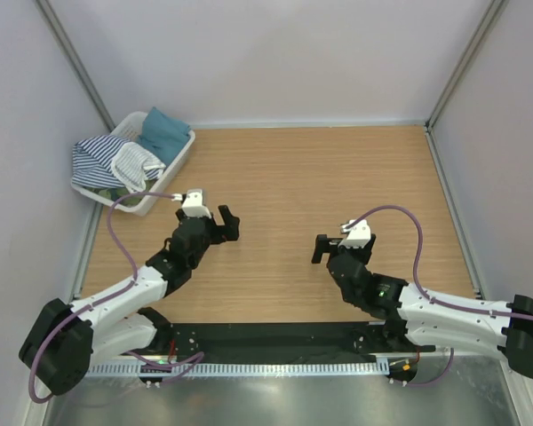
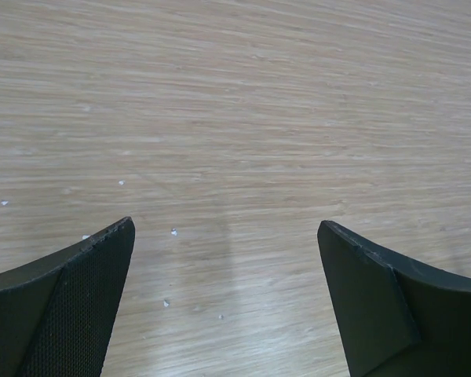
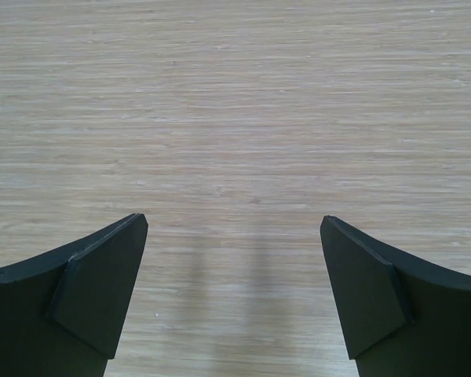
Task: Fold and stack the tank tops
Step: Grab the tank top from the pile
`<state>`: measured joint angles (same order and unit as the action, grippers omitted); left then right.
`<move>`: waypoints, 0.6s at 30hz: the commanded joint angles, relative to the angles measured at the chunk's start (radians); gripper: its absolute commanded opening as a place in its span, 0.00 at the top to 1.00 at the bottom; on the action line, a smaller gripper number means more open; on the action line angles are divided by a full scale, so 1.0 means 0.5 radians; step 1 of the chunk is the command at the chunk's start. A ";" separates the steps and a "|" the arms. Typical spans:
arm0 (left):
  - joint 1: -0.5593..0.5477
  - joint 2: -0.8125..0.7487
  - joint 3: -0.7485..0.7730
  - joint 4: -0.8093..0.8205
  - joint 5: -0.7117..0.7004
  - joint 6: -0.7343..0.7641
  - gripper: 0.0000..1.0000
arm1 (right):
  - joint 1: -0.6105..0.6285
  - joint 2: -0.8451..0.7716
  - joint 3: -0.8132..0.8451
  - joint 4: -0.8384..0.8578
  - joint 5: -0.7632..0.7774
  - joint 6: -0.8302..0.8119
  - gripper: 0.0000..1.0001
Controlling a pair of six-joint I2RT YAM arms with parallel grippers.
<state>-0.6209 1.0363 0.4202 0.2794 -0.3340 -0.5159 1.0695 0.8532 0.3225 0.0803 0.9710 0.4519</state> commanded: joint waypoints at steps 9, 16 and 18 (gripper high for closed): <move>0.213 -0.032 0.352 -0.478 -0.262 -0.278 0.00 | 0.006 -0.080 0.027 0.076 0.114 0.090 0.00; 0.815 0.191 0.993 -1.092 -0.182 -0.719 0.06 | 0.006 -0.249 -0.059 0.079 0.116 0.106 0.00; 1.008 0.353 1.230 -1.227 -0.154 -0.763 0.07 | 0.006 -0.301 -0.084 0.070 0.126 0.112 0.00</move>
<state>-0.2207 1.1275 0.9096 -0.1699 -0.4225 -0.7887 1.0695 0.7338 0.2943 0.0780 0.9855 0.4706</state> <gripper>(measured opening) 0.935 0.996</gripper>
